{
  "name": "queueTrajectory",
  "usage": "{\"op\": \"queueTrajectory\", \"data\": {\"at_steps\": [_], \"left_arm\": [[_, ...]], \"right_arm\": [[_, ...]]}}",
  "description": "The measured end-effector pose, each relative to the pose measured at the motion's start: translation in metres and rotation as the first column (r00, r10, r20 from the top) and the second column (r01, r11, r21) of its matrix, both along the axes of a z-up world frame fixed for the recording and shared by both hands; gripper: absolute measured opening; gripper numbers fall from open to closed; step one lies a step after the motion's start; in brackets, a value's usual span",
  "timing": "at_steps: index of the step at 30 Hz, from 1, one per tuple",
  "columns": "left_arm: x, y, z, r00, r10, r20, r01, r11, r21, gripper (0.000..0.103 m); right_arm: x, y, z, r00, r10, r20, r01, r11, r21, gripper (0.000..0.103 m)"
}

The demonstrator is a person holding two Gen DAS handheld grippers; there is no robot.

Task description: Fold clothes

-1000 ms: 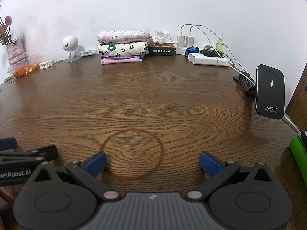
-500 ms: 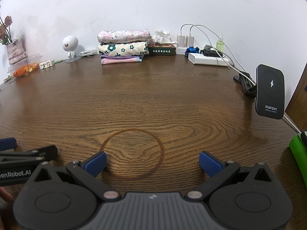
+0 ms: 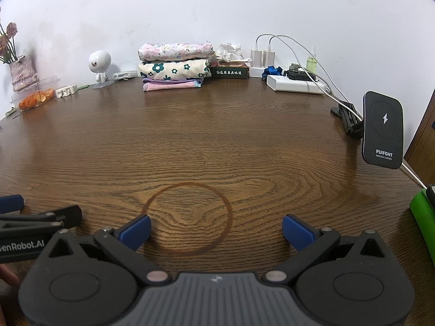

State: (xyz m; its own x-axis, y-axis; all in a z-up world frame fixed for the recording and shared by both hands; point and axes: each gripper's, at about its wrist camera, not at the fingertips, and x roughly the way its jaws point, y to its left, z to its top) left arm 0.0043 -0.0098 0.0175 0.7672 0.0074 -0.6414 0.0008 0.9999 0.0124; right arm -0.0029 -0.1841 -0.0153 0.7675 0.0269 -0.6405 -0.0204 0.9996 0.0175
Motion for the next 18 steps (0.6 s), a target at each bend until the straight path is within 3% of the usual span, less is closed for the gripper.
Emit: {"op": "queueTrajectory", "data": {"at_steps": [14, 16, 18], "left_arm": [[0.006, 0.003, 0.001, 1.0, -0.022, -0.007, 0.022, 1.0, -0.004, 0.103], [0.016, 0.011, 0.007, 0.998, -0.059, -0.008, 0.059, 0.997, -0.046, 0.103], [0.032, 0.024, 0.019, 0.996, -0.088, 0.005, 0.088, 0.986, -0.139, 0.103]], "right_arm": [[0.001, 0.001, -0.001, 1.0, -0.015, 0.001, 0.015, 1.0, 0.0, 0.103], [0.007, 0.002, -0.001, 1.0, -0.002, -0.009, 0.002, 1.0, 0.0, 0.103], [0.024, 0.003, 0.005, 0.997, 0.041, -0.059, -0.041, 0.999, 0.002, 0.103]]}}
